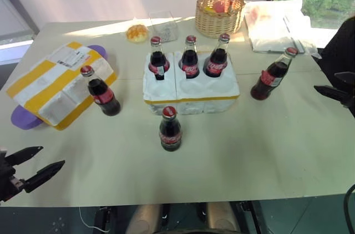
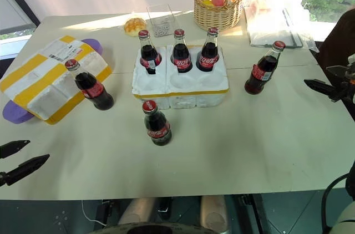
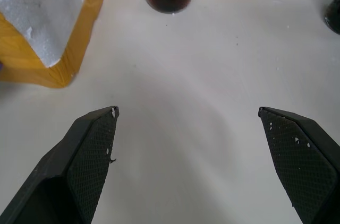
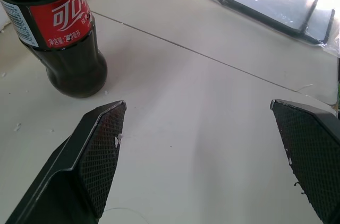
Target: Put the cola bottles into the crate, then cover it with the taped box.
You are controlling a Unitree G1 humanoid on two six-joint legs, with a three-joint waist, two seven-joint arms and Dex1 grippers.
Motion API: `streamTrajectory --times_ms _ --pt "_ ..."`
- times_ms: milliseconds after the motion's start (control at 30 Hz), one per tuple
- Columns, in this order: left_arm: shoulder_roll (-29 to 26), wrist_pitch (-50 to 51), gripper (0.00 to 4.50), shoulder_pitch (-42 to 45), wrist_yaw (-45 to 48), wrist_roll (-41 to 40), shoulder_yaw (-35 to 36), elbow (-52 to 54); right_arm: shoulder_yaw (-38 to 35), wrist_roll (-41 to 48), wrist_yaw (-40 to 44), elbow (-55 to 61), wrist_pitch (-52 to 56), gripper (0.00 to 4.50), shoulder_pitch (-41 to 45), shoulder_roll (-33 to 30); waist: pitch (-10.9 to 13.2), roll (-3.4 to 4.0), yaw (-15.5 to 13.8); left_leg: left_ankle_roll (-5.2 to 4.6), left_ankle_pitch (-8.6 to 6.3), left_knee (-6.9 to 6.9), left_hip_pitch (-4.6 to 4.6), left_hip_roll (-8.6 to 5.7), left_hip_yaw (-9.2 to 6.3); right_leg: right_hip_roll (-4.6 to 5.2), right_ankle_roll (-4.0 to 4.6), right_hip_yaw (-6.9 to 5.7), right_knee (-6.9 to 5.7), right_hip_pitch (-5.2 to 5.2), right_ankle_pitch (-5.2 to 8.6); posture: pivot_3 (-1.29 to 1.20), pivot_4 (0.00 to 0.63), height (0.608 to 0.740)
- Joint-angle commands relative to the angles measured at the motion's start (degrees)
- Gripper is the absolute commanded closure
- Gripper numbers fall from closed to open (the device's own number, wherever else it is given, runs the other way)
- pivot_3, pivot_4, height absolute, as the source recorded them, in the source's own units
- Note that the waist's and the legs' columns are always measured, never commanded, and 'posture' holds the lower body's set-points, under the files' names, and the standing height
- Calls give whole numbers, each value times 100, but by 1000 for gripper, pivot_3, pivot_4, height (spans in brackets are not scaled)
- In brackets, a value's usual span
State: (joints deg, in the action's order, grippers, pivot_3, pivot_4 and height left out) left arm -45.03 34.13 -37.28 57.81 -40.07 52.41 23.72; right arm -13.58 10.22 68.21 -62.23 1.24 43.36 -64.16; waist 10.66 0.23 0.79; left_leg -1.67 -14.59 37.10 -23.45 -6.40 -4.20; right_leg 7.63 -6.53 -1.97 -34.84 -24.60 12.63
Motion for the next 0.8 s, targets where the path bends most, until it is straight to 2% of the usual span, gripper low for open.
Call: streamTrajectory --times_ms 33,467,600,733,800 --pt "-7 -16 85 53 -20 -5 3 60 -154 75 9 62 -67 0 14 -149 0 0 -1 0 0 0 0 0 0 0 0 0 0 0 0 0 150 740" --pt "11 68 85 446 -318 11 -17 -47 -208 154 81 72 34 0 -68 -117 -1 1 -3 1 1 4 5 0 5 -1 0 5 -9 0 -1 0 150 740" --pt "26 332 85 791 -492 -441 72 72 -215 172 254 220 177 0 -92 -184 -1 1 -8 1 1 7 6 -1 6 -1 -1 7 -14 0 -1 0 150 740" --pt "-102 662 85 1290 -763 -857 100 62 -295 357 676 602 712 0 36 -409 0 8 -6 3 3 12 7 -1 6 -2 -2 8 -24 0 -2 0 150 740" --pt "-258 769 85 1615 -837 -960 -59 41 -368 675 1170 1259 1321 0 -10 -594 2 14 -6 4 4 14 8 -1 6 -2 -2 8 -27 -1 -2 0 150 740"
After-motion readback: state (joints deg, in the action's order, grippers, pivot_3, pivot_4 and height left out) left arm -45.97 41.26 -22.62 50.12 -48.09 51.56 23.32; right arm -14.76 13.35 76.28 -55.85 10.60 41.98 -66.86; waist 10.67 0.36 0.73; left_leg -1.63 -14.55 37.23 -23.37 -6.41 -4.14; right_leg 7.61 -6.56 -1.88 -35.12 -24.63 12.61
